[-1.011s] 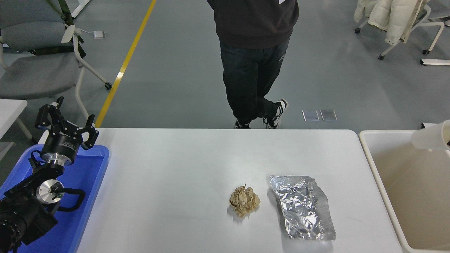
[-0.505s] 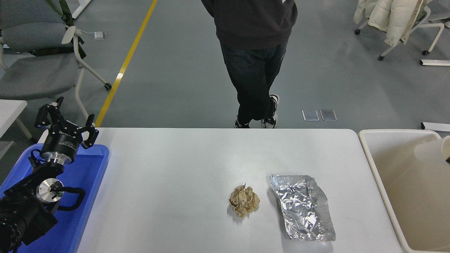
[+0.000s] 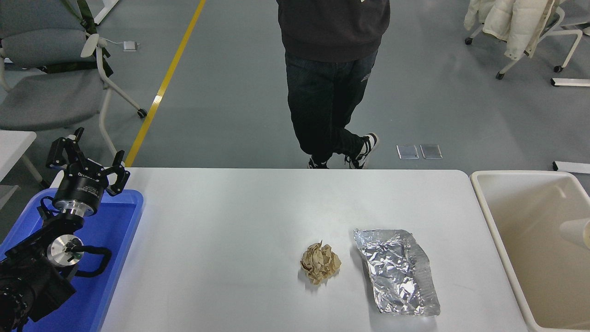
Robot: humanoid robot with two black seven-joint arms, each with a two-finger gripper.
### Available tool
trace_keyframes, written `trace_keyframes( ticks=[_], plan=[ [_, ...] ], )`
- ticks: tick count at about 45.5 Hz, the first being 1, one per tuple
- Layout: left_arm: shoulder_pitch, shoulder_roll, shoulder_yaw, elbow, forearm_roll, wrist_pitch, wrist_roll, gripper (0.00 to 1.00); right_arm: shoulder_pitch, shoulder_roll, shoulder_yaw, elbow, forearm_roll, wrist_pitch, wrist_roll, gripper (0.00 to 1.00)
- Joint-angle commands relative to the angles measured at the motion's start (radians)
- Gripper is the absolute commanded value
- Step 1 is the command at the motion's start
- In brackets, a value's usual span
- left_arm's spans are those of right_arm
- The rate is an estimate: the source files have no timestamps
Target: Clean the table surface
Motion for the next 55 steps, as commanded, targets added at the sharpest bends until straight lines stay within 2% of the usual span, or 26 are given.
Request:
trace_keyframes(
  ticks=[1,15,16,18,20,21,22,48,55],
  plan=[
    [0.0,0.0,0.0,0.001,0.0,0.0,0.0,1.0,-0.013,0.02,0.005,-0.005,0.032,-0.053,-0.025,0.0],
    [-0.001,0.0,0.0,0.0,0.0,0.0,0.0,1.0,-0.021,0.02,-0.009,-0.004,0.034,-0.052,-0.023,0.0],
    [-0.001,0.0,0.0,0.0,0.0,0.0,0.0,1.0,-0.021,0.02,-0.009,-0.004,0.034,-0.053,-0.023,0.05],
    [-0.001,0.0,0.0,0.0,0.0,0.0,0.0,1.0,-0.019,0.019,-0.006,-0.004,0.035,-0.055,-0.023,0.45],
    [-0.001,0.0,0.0,0.0,0.0,0.0,0.0,1.0,-0.019,0.019,-0.004,-0.004,0.038,-0.056,-0.023,0.79],
    [-0.001,0.0,0.0,0.0,0.0,0.0,0.0,1.0,-0.019,0.019,-0.003,-0.005,0.038,-0.058,-0.023,0.93],
    [0.0,0.0,0.0,0.0,0.0,0.0,0.0,1.0,-0.018,0.019,0.005,-0.005,0.038,-0.058,-0.023,0.98],
    [0.0,0.0,0.0,0.001,0.0,0.002,0.0,1.0,-0.01,0.017,0.011,-0.007,0.04,-0.06,-0.025,0.98],
    [0.0,0.0,0.0,0.001,0.0,0.003,0.0,1.0,-0.005,0.008,0.011,-0.002,0.146,-0.055,-0.026,0.98]
  ],
)
